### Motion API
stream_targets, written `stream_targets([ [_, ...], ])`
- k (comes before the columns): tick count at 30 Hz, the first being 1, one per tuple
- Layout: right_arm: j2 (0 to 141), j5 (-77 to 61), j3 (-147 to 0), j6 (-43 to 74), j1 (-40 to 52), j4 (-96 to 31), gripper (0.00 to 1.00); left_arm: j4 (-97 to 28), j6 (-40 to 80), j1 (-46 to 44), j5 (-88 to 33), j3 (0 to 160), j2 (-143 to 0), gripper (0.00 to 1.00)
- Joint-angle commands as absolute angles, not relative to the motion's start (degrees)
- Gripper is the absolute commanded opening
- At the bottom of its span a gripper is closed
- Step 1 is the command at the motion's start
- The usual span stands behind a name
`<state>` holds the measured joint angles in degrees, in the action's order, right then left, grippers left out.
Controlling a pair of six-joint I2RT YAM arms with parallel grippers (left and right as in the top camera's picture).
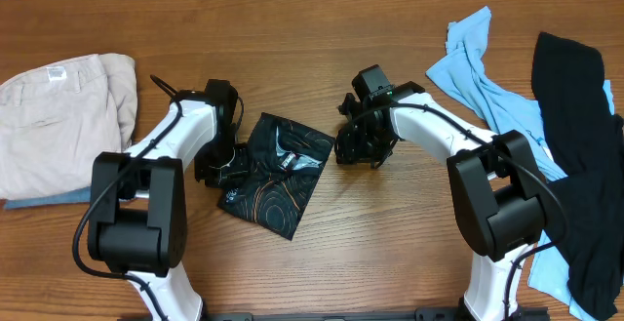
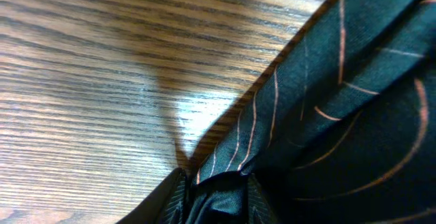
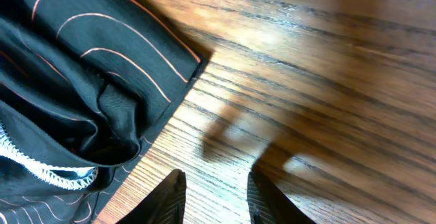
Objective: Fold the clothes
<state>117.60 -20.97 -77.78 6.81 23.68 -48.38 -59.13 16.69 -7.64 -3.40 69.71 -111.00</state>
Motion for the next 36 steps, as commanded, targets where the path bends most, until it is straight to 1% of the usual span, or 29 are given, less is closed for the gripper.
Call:
stream_targets([
  [1,117.7,-18.5,-77.7,6.0,23.8,-48.5,0.34,-58.2,18.3,-7.0,-4.0,70.5,-105.5,0.37],
  [4,117.7,-18.5,-77.7,6.0,23.8,-48.6,0.36,-55.1,18.2,-7.0,-1.5,73.1,-99.0,0.47],
  [5,117.7,-18.5,-77.7,6.0,23.8,-48.7,0.36,-53.7,18.2,-7.0,-1.2,73.4,-97.5,0.57],
  [6,117.7,-18.5,-77.7,6.0,23.8,-48.7,0.36,-51.5,17.6,-7.0,-1.3,73.4,-96.0,0.70],
  [7,117.7,-18.5,-77.7,6.0,23.8,-48.7,0.36,-49.6,16.6,-7.0,-1.8,73.4,-95.2,0.76],
  [9,117.7,-18.5,-77.7,6.0,23.8,-48.7,0.36,-46.2,13.1,-7.0,-4.7,73.4,-94.6,0.79],
  [10,117.7,-18.5,-77.7,6.0,23.8,-48.7,0.36,-43.9,8.8,-7.0,-9.4,73.4,-95.5,0.79],
  [12,117.7,-18.5,-77.7,6.0,23.8,-48.8,0.37,-42.7,4.9,-7.0,-13.2,73.4,-97.2,0.81],
  [14,117.7,-18.5,-77.7,6.0,23.8,-49.2,0.37,-41.8,2.5,-6.8,-14.7,73.4,-100.1,0.83],
  [17,117.7,-18.5,-77.7,6.0,23.8,-49.8,0.37,-39.3,-2.9,-5.9,-22.3,73.4,-105.4,0.84],
  [20,117.7,-18.5,-77.7,6.0,23.8,-49.9,0.37,-36.9,-5.0,-5.6,-24.2,73.4,-108.9,0.87],
  [23,117.7,-18.5,-77.7,6.0,23.8,-50.2,0.37,-33.4,-6.0,-5.6,-25.0,73.4,-111.8,0.92],
  [25,117.7,-18.5,-77.7,6.0,23.8,-50.4,0.37,-31.2,-6.2,-5.6,-27.6,73.4,-114.7,0.91],
  [28,117.7,-18.5,-77.7,6.0,23.8,-50.5,0.37,-31.2,-6.2,-5.7,-30.9,73.4,-117.7,0.89],
  [31,117.7,-18.5,-77.7,6.0,23.8,-50.7,0.37,-32.2,-6.3,-6.1,-32.9,73.4,-120.2,0.83],
  [32,117.7,-18.5,-77.7,6.0,23.8,-50.7,0.37,-32.6,-6.3,-6.3,-32.9,73.4,-120.9,0.79],
  [34,117.7,-18.5,-77.7,6.0,23.8,-50.8,0.37,-33.6,-6.3,-6.5,-32.7,73.4,-121.5,0.65],
  [36,117.7,-18.5,-77.7,6.0,23.8,-51.1,0.37,-34.3,-6.5,-6.5,-32.6,73.4,-121.4,0.43],
])
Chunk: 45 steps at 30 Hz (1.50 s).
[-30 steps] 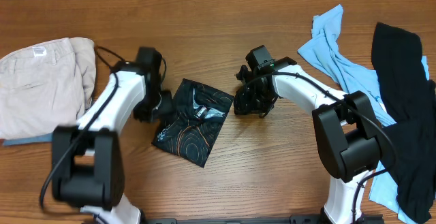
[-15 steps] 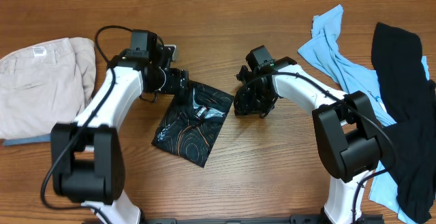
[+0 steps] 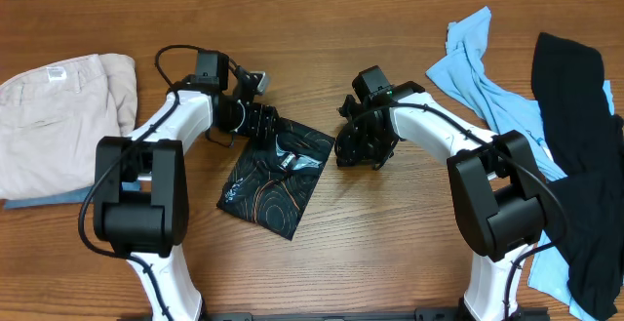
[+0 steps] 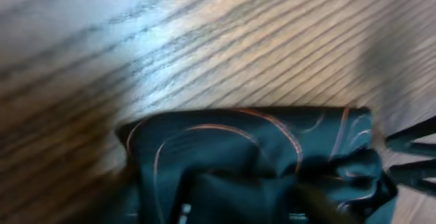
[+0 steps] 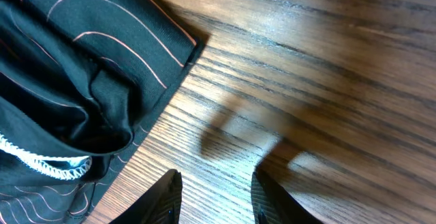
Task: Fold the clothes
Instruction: 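Grasp the folded black bundle with the left gripper, then carry the bundle left and place it on the beige garment pile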
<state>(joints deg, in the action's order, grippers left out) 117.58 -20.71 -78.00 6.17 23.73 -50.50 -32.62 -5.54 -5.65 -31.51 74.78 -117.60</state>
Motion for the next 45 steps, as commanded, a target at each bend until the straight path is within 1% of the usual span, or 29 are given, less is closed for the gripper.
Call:
stream_targets([
  [1,117.7,-18.4,-77.7,6.0,23.8,-51.2,0.37,-34.5,-6.6,-6.4,-32.6,73.4,-121.2,0.27],
  [2,117.7,-18.2,-77.7,6.0,23.8,-51.3,0.37,-34.5,-7.0,-6.3,-32.6,73.5,-121.1,0.18],
  [4,117.7,-17.8,-77.7,6.0,23.8,-51.5,0.37,-35.0,-7.4,-5.9,-31.9,73.9,-121.0,0.08],
  [5,117.7,-17.4,-77.7,6.0,23.7,-51.7,0.37,-35.8,-7.6,-5.6,-31.0,74.5,-120.9,0.04],
  [11,116.2,-12.4,-79.3,6.0,23.1,-54.6,0.37,-43.5,-7.7,-3.4,-23.0,80.7,-118.0,0.04],
  [15,112.9,-10.3,-81.6,6.0,22.0,-56.3,0.37,-47.4,-6.7,-1.0,-19.3,85.0,-111.9,0.04],
  [19,108.3,-10.0,-82.6,6.0,20.7,-57.0,0.37,-49.1,-5.5,1.4,-13.7,86.0,-104.8,0.04],
  [25,103.2,-8.3,-82.6,6.0,20.0,-58.5,0.37,-51.2,-4.8,4.2,-1.4,86.0,-94.9,0.04],
  [28,102.1,-8.3,-82.6,6.0,20.0,-59.3,0.37,-51.2,-4.7,5.0,4.4,86.0,-91.1,0.04],
  [29,101.7,-8.4,-82.6,6.0,20.0,-59.8,0.37,-51.2,-4.7,5.7,8.3,86.0,-88.9,0.04],
  [31,101.6,-8.4,-82.6,6.0,20.0,-60.4,0.37,-51.2,-4.7,6.4,11.2,86.0,-87.1,0.04],
  [37,101.6,-8.3,-82.6,6.0,20.0,-60.9,0.38,-49.5,-4.6,10.3,15.0,86.1,-84.3,0.04],
  [45,101.6,-8.4,-82.6,6.0,20.0,-61.2,0.38,-44.6,-2.1,18.5,13.1,86.1,-84.2,0.04],
])
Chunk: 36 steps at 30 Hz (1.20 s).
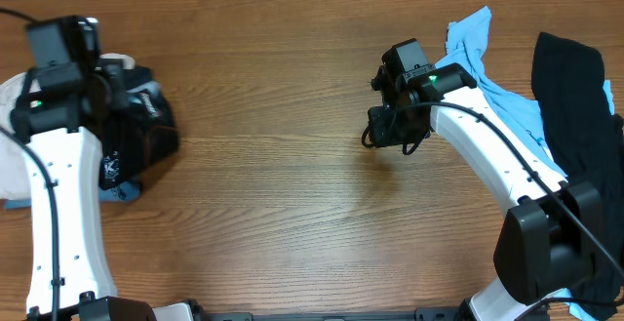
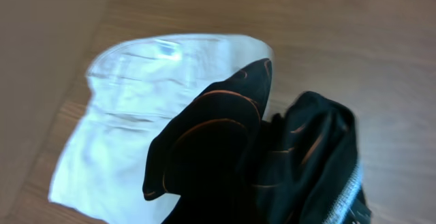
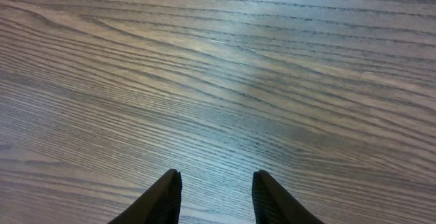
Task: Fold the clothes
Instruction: 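Carry the bundle left and place it on the beige garment pile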
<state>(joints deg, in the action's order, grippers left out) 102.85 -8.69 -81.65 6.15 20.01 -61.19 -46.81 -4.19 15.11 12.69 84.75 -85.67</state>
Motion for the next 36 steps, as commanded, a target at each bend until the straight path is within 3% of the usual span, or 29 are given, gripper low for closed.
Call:
stream_targets([
  [1,101.6,-8.4,-82.6,6.0,20.0,-61.3,0.38,-43.5,-2.1,19.7,12.4,86.0,-84.4,0.04],
  [20,101.6,-8.4,-82.6,6.0,20.0,-62.3,0.38,-28.8,-2.2,35.0,4.6,86.0,-100.4,0.04],
  [36,101.6,-8.5,-82.6,6.0,20.0,-62.3,0.38,-22.8,-2.2,42.1,1.8,86.0,-109.4,0.06],
])
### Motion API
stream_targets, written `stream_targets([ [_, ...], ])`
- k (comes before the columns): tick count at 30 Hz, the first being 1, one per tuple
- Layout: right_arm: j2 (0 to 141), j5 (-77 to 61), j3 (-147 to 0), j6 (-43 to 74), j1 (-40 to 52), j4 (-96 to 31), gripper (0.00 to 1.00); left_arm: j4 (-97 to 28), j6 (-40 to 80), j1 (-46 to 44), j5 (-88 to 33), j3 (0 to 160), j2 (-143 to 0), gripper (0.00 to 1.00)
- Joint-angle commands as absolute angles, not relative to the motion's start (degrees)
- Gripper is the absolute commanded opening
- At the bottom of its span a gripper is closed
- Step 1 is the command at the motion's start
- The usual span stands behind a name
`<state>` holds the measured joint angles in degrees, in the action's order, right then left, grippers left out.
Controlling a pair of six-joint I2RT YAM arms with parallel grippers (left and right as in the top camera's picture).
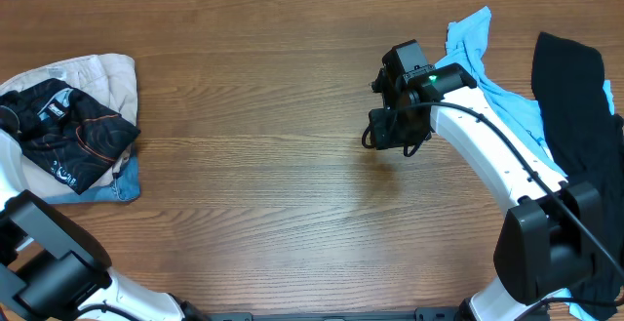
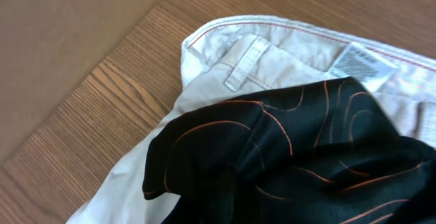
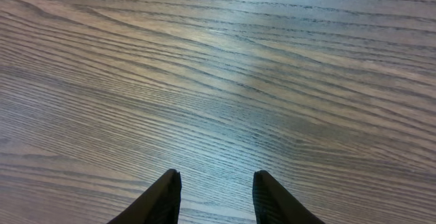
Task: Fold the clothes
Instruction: 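Carry the bundle left and place it on the beige garment pile, then open the left gripper and release the bundle on the pile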
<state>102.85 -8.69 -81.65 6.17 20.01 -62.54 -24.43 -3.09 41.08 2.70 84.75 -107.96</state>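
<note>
A black garment with orange contour lines lies spread on top of folded beige trousers at the far left of the table. In the left wrist view the same black garment fills the lower half, over the trousers' waistband. My left gripper is at the frame's left edge. Its fingers are buried under the cloth, which bunches toward them, so it reads as shut on the garment. My right gripper hovers over bare wood at centre right, open and holding nothing.
A light blue garment and a long black garment lie unfolded at the right side. A blue denim piece pokes out under the trousers. The wooden table ends just beyond the trousers at the left.
The black garment hung bunched in my left gripper beside the trousers; now it lies spread on them. My left arm has moved further left, mostly out of the overhead view. The right arm has not moved.
The patterned garment lay mid-table, my left gripper shut on its lower-left edge and my right gripper open at its right corner. Then my left gripper was at its top corner. Later it hung in my left gripper at the far left, my right drawn back. Now it rests on the trousers.
</note>
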Motion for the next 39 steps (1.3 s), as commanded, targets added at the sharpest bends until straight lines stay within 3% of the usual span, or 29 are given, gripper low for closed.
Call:
stream_targets([
  [1,101.6,-8.6,-82.6,6.0,20.0,-62.3,0.38,-22.5,-2.2,42.2,1.8,86.0,-109.8,0.08],
  [6,101.6,-8.6,-82.6,6.0,20.0,-62.3,0.38,-21.1,-2.2,42.5,1.8,86.0,-112.0,0.22],
  [8,101.6,-8.6,-82.6,6.0,20.0,-62.3,0.38,-21.1,-2.1,42.5,1.8,86.0,-113.0,0.45],
  [10,101.6,-8.6,-82.6,6.0,20.0,-62.3,0.38,-21.4,-1.5,42.6,1.8,86.0,-113.3,0.81],
  [12,101.6,-8.6,-82.6,6.0,20.0,-62.3,0.39,-21.8,-1.0,42.9,1.8,86.4,-112.8,1.00],
  [25,101.6,-8.6,-82.6,6.0,20.0,-62.0,0.42,-39.2,0.7,40.9,0.2,104.7,-104.7,1.00],
  [34,101.6,-8.6,-82.6,6.3,20.0,-61.4,0.43,-50.9,2.0,33.1,-13.8,105.2,-99.9,1.00],
  [39,101.6,-8.6,-83.5,10.3,19.3,-58.7,0.54,-55.2,0.5,24.3,-16.1,105.2,-99.9,1.00],
])
